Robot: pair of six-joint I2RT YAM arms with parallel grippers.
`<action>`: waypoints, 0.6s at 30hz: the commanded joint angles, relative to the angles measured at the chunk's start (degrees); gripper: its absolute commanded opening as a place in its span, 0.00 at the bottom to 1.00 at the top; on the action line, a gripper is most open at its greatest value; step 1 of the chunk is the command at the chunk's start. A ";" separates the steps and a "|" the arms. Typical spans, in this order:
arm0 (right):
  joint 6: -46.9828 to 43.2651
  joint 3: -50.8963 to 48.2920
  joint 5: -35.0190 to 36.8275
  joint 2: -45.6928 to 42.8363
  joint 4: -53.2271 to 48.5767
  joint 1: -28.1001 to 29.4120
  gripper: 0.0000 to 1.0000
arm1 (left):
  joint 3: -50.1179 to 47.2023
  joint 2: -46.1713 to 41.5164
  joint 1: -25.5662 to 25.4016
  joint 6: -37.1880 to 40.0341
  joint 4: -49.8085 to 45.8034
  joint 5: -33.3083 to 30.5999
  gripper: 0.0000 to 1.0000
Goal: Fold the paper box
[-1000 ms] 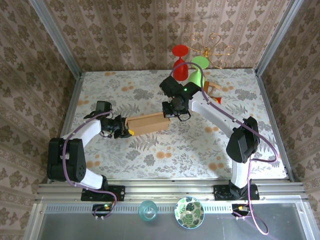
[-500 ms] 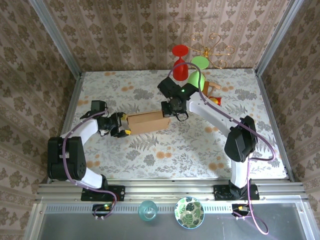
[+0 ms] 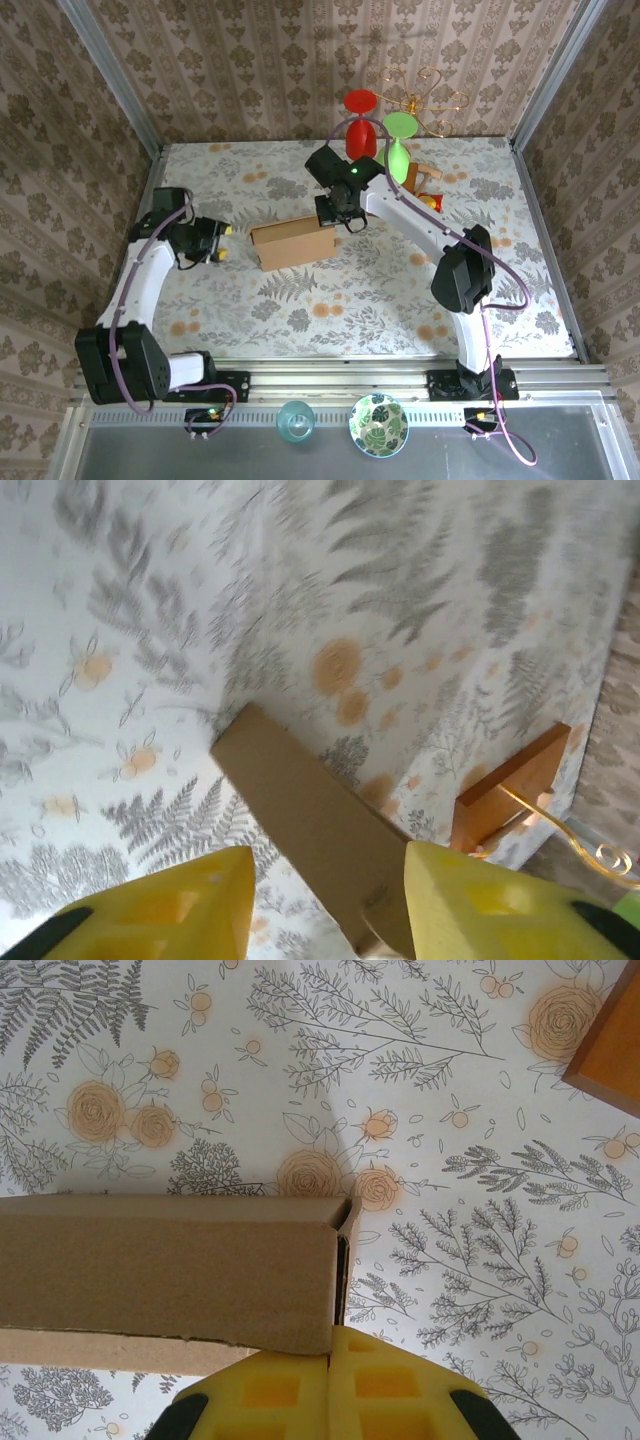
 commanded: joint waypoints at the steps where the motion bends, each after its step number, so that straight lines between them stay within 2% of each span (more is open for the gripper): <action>1: -1.37 2.45 0.63 2.17 -4.66 0.15 0.00 | 4.88 -3.79 -3.99 27.57 -6.00 -9.23 0.36; 4: -1.73 2.93 -0.34 2.54 -4.91 0.02 0.00 | 5.44 -5.36 -8.23 40.79 -6.43 -9.47 0.35; 7: -2.01 3.03 -0.93 2.47 -5.07 -0.05 0.00 | 4.99 -5.18 -10.54 48.33 -6.24 -9.03 0.40; 12: -2.46 3.01 -1.58 2.45 -5.31 -0.35 0.00 | 7.21 -1.88 -11.72 52.62 -6.69 -9.20 0.47; 18: -2.66 2.97 -2.29 2.45 -5.36 -0.51 0.00 | 9.74 3.47 -13.64 54.08 -5.46 -9.20 0.50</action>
